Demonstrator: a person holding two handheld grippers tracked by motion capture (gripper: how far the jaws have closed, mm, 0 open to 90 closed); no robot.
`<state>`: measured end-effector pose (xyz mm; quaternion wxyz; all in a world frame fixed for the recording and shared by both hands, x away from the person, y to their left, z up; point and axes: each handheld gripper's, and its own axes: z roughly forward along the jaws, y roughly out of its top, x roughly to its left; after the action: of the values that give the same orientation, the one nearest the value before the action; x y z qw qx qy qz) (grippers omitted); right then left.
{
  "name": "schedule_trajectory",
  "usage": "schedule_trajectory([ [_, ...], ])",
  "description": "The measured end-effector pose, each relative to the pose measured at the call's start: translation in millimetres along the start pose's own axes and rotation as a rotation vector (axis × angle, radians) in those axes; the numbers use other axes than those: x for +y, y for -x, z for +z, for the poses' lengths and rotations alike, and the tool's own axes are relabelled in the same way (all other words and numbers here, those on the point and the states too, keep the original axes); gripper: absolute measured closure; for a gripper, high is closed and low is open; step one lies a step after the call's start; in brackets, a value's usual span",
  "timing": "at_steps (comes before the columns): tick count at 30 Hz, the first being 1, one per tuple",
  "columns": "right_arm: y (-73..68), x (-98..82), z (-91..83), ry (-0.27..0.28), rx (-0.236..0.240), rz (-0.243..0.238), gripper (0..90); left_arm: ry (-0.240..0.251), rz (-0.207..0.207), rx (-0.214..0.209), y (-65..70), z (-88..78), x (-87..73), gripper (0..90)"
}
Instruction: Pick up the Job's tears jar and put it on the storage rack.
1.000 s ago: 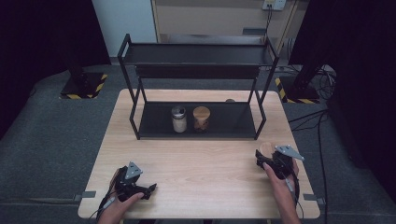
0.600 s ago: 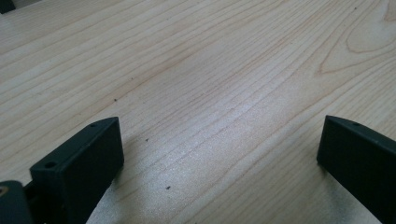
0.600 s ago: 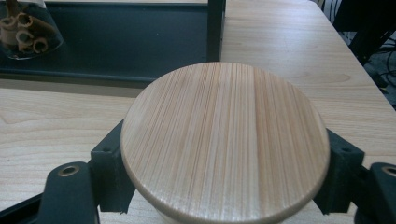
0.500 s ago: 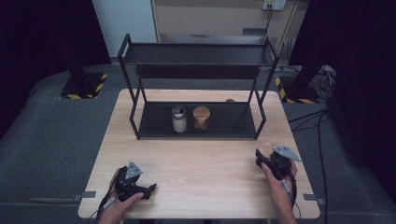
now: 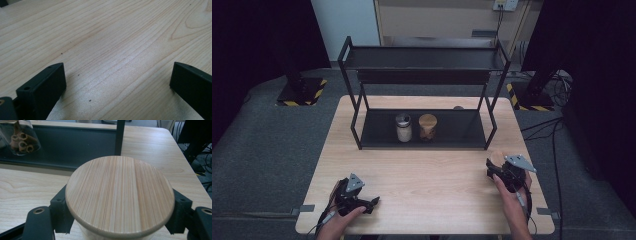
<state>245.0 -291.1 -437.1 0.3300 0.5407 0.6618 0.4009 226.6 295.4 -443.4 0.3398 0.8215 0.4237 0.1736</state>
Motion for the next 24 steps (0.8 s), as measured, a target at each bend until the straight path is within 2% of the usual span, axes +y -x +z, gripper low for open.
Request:
schedule_trajectory([
  [24, -13.7, 14.5, -3.3, -0.001, 0.049, -0.049, 26.1, 0.000, 0.000, 0.000, 0.1, 0.0, -0.1, 0.0],
])
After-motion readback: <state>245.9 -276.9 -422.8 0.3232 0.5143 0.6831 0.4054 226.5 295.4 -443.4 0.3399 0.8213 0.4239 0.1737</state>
